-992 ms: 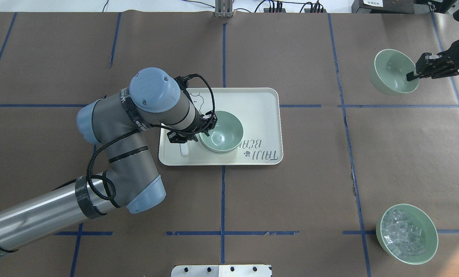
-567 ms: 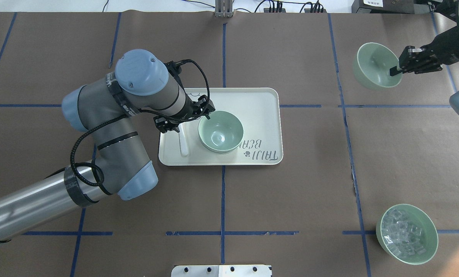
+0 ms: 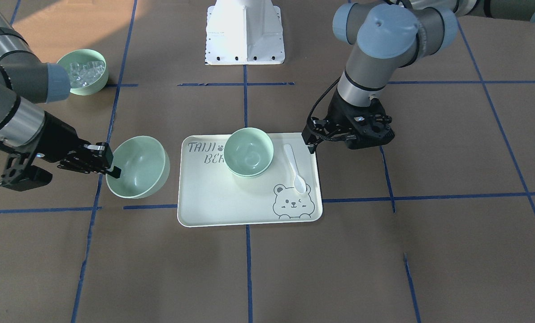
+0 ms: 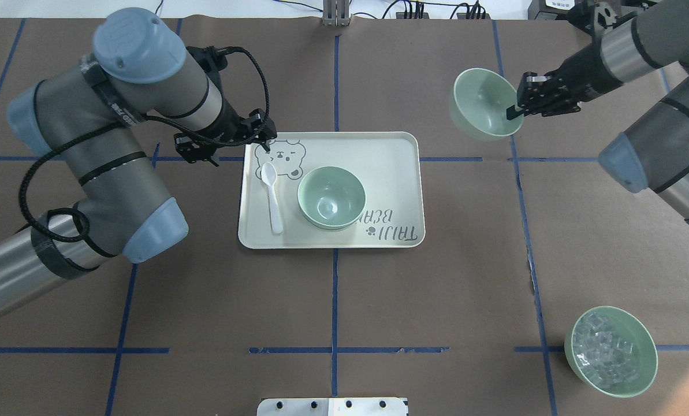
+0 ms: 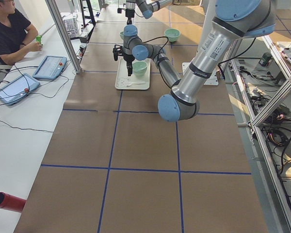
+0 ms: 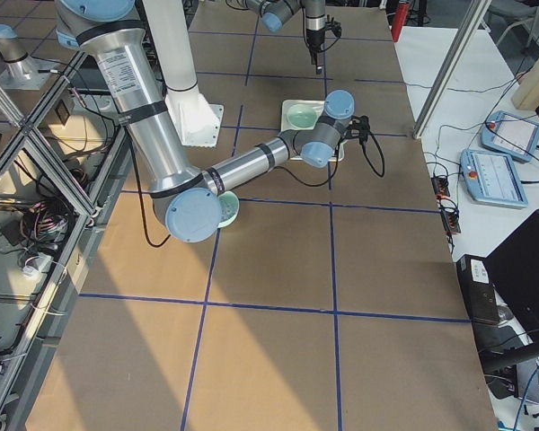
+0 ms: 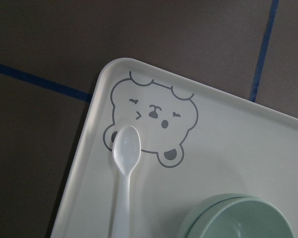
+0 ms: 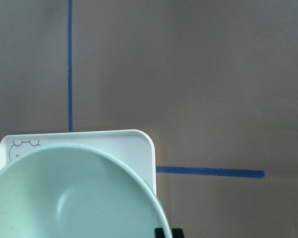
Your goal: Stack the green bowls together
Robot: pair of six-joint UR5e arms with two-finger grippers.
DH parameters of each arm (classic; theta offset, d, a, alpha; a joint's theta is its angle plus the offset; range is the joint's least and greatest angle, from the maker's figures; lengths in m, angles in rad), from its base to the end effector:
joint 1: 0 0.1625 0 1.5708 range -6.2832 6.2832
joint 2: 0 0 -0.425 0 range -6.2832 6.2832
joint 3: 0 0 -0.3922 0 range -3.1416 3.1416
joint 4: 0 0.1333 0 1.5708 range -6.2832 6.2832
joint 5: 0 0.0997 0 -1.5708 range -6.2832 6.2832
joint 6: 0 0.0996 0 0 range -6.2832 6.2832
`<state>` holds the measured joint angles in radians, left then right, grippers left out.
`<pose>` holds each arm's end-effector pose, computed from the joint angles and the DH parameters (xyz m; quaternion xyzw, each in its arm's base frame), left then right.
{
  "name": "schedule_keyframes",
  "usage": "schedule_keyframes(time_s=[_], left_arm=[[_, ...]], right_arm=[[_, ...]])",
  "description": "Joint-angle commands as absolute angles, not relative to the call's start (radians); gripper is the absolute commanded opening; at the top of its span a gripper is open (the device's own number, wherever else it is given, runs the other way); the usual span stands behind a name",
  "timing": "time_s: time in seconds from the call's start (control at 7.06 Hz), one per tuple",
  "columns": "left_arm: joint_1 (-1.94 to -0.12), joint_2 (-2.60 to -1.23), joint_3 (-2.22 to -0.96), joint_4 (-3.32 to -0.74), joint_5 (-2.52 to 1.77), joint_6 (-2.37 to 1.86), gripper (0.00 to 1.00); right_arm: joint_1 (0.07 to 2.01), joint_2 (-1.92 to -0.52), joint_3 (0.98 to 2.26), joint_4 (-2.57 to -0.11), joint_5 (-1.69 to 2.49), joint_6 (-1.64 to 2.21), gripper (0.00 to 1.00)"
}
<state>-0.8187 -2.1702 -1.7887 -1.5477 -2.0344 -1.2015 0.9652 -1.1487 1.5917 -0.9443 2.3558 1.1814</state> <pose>0.3735 -0.5291 0.2187 0.0351 0.4305 -0.1134 0.8948 -0.3116 -0.5605 0.3285 0.0386 -0.5732 0.0388 0.8176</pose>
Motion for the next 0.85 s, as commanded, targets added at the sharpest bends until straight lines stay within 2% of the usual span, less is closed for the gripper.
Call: schedule_keyframes(time_s=[0.0, 0.14, 0.71], left_arm=[[-0.912, -2.117, -1.831, -1.514, -2.04, -1.044, 1.0], [-0.955, -2.09, -1.844, -1.497, -2.043, -0.969, 1.0], [-1.081, -2.002, -1.838, -1.489, -2.115, -0.688, 1.0]], right_arm=[[0.876, -1.038, 1.594, -1.086, 2.29, 1.192, 0.0], [0.811, -0.984, 1.594, -1.142, 2.217, 1.192, 0.0], [0.651, -0.911, 1.588, -1.25, 2.024, 1.192, 0.0]])
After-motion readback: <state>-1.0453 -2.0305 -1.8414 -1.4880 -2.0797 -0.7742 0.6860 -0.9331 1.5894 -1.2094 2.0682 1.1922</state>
